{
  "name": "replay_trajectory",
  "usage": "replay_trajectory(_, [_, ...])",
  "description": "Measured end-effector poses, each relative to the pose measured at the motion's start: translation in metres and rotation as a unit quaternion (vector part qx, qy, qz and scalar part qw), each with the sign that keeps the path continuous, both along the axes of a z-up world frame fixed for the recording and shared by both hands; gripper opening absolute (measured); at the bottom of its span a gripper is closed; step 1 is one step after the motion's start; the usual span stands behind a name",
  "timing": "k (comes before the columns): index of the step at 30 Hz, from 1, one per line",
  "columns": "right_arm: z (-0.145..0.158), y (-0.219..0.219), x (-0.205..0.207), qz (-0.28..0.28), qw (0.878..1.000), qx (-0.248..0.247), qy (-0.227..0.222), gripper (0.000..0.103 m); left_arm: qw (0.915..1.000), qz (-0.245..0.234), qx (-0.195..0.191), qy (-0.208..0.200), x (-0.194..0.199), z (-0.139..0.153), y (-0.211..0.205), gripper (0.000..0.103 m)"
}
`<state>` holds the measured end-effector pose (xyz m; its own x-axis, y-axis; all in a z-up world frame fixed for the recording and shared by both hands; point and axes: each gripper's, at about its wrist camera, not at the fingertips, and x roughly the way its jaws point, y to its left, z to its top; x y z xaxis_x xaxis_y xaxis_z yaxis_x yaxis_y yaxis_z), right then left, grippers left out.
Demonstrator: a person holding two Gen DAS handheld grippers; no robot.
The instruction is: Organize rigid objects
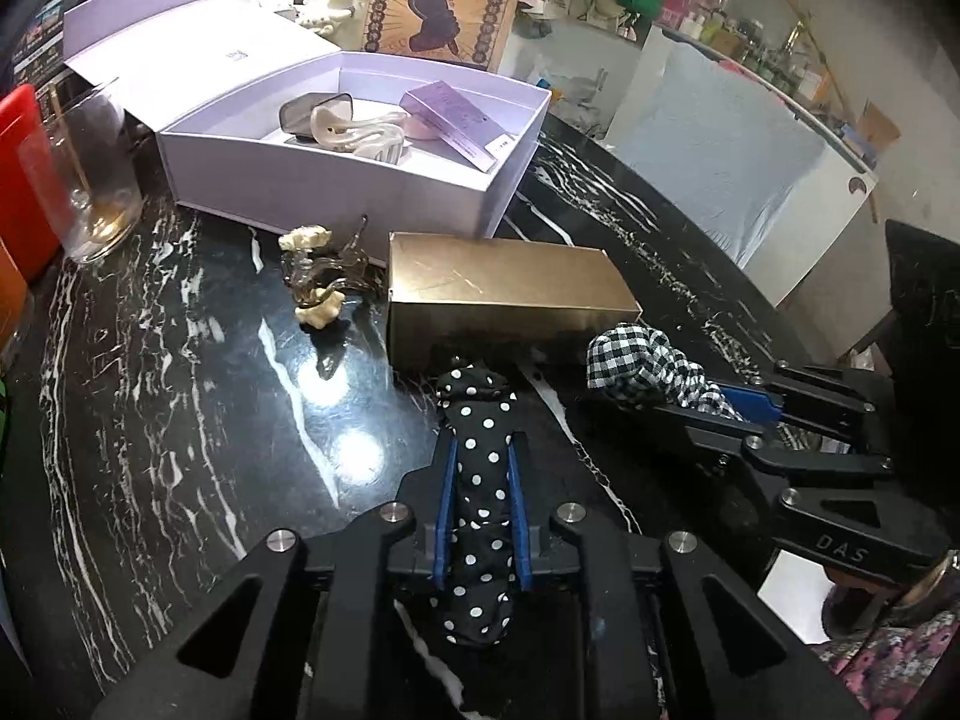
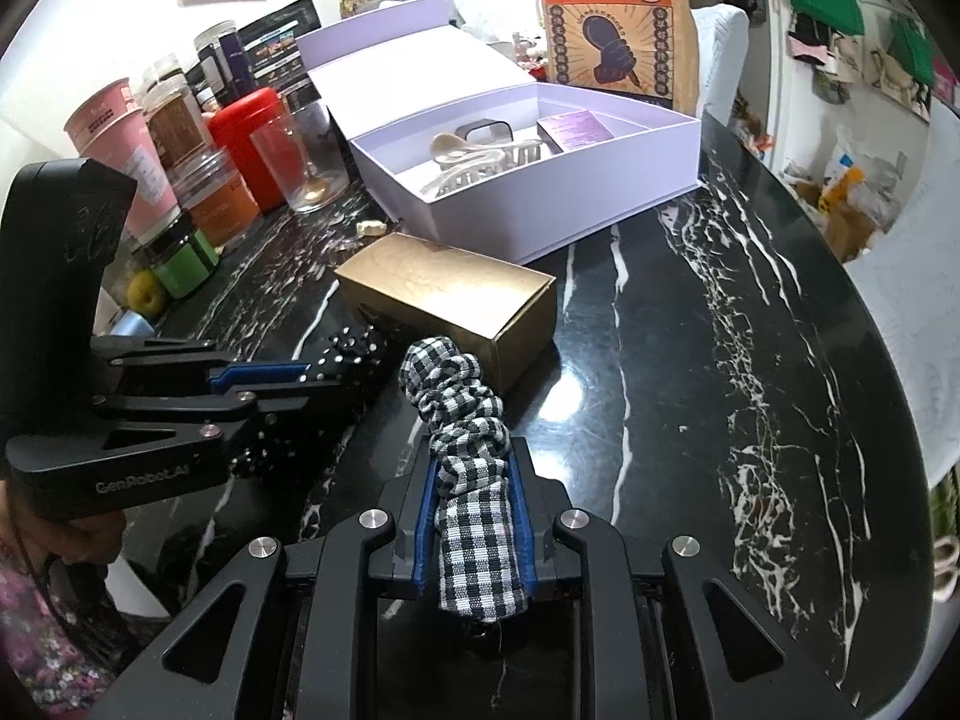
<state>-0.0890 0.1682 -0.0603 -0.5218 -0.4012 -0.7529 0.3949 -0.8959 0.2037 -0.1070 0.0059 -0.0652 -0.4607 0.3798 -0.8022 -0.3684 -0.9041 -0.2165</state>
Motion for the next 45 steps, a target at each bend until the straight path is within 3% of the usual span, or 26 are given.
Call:
replay_trajectory(24, [0.03,-0.034,0.009,0.062,0.997,-0.014,0.043,0.021,0.9985,0.026,0.017,0.046,0.02,0.041,-0.024,0.016])
replay_trajectory(45, [0.066,-0.053,-0.014,0.08,0.993,-0.016,0.08,0.022,0.9951,0.027,0.033,0.089,-0.009,0.08,-0.041,0.016])
